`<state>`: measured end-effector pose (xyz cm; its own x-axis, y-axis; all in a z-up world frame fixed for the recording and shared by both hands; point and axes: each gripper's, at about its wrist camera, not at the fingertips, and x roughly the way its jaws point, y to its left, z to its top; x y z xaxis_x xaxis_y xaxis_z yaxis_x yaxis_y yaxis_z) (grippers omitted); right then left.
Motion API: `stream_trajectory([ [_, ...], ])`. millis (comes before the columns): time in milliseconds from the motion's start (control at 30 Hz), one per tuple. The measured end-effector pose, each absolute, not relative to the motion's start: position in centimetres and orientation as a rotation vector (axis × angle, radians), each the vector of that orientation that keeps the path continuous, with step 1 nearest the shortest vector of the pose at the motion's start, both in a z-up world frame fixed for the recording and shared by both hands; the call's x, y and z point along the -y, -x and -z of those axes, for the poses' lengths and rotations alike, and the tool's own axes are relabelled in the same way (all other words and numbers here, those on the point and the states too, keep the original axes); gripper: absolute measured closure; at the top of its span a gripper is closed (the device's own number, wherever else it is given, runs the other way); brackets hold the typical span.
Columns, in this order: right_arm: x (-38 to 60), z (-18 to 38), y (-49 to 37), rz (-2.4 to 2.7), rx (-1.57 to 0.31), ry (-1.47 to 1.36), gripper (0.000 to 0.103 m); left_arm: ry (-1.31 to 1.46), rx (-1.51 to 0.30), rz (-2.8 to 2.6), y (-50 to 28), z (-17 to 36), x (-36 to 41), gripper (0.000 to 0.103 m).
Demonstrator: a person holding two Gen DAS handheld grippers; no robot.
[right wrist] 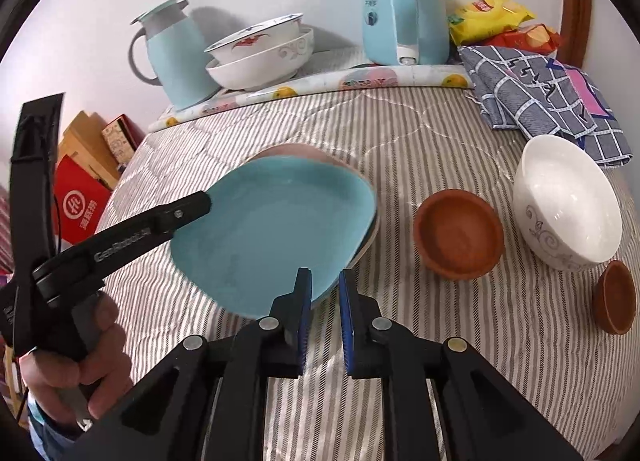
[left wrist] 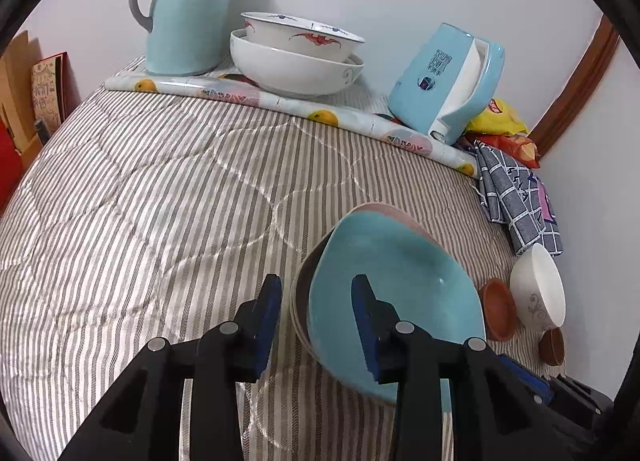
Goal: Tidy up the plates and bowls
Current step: 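Lower the light-blue plate onto the stack and open the right tool, then move the right tool to the larger terracotta bowl rim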
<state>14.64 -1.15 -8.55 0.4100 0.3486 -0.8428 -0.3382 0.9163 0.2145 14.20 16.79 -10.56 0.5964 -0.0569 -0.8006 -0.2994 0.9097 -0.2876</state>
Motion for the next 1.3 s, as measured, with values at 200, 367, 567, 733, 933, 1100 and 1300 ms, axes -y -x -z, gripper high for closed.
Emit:
stream_trajectory([
  [200, 0.1, 9.1, -13.4, -0.480, -1.081, 0.007, 0.089, 0.406, -0.937, -0.143, -13.7, 10.4, -16.2, 0.068],
  [367, 0.4, 8.8, -13.1, -0.483, -1.075, -0.004, 0.089, 0.381, -0.930, -0.134, -13.3, 9.7, -15.1, 0.068],
  [567, 3.1, 7.8, -12.9, -0.438, -1.037, -0.010, 0.089, 0.363, -0.919, -0.112, -13.2, 8.7, -12.8, 0.068],
  [733, 7.7, 7.0, -13.2, -0.365, -1.006, -0.037, 0.080, 0.332, -0.913, -0.082, -13.4, 7.7, -9.6, 0.068],
  [933, 13.9, 5.6, -13.2, -0.255, -0.941, -0.041, 0.062, 0.284, -0.916, -0.066, -13.8, 6.9, -5.1, 0.068],
  [1100, 18.5, 5.3, -13.1, -0.189, -0.885, -0.020, 0.052, 0.216, -0.926, -0.087, -14.1, 6.8, -1.8, 0.068],
  [1300, 22.5, 6.2, -13.0, -0.166, -0.877, -0.010, 0.052, 0.130, -0.931, -0.170, -14.5, 6.5, 0.3, 0.068],
])
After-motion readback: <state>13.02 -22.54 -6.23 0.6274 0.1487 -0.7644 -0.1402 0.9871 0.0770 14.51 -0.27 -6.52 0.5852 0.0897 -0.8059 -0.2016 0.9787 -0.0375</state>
